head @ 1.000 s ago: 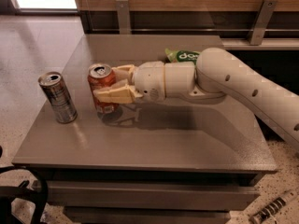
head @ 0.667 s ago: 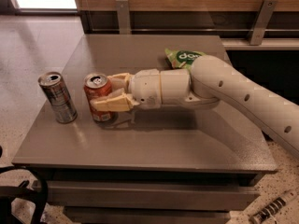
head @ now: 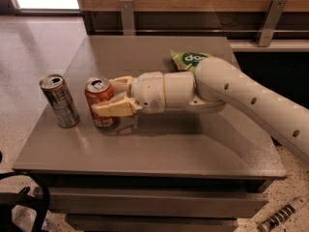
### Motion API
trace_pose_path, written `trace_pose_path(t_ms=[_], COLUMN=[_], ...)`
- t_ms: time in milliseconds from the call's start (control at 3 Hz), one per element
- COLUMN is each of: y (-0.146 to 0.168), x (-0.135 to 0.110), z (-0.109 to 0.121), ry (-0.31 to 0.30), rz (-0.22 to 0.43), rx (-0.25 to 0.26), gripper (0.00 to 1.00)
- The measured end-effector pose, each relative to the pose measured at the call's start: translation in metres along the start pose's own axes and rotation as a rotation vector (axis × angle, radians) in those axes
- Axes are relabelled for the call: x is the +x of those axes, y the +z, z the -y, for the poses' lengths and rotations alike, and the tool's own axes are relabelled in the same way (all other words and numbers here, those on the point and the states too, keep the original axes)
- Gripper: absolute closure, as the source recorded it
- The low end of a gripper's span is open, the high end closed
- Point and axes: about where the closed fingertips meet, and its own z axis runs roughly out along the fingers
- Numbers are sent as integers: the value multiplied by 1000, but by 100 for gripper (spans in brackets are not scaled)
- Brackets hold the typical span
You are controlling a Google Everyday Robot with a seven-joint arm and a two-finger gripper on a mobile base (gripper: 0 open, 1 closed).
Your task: Move coke can near redbull can
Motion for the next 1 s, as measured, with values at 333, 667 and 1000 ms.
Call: trace_pose_path(t_ms=[333, 667, 1000], y=[2, 4, 5], x=[-1, -2, -2], z=[-1, -2, -3], ry=[-1, -3, -3], rz=[0, 0, 0], rx=[-4, -8, -11], gripper=[29, 5, 0])
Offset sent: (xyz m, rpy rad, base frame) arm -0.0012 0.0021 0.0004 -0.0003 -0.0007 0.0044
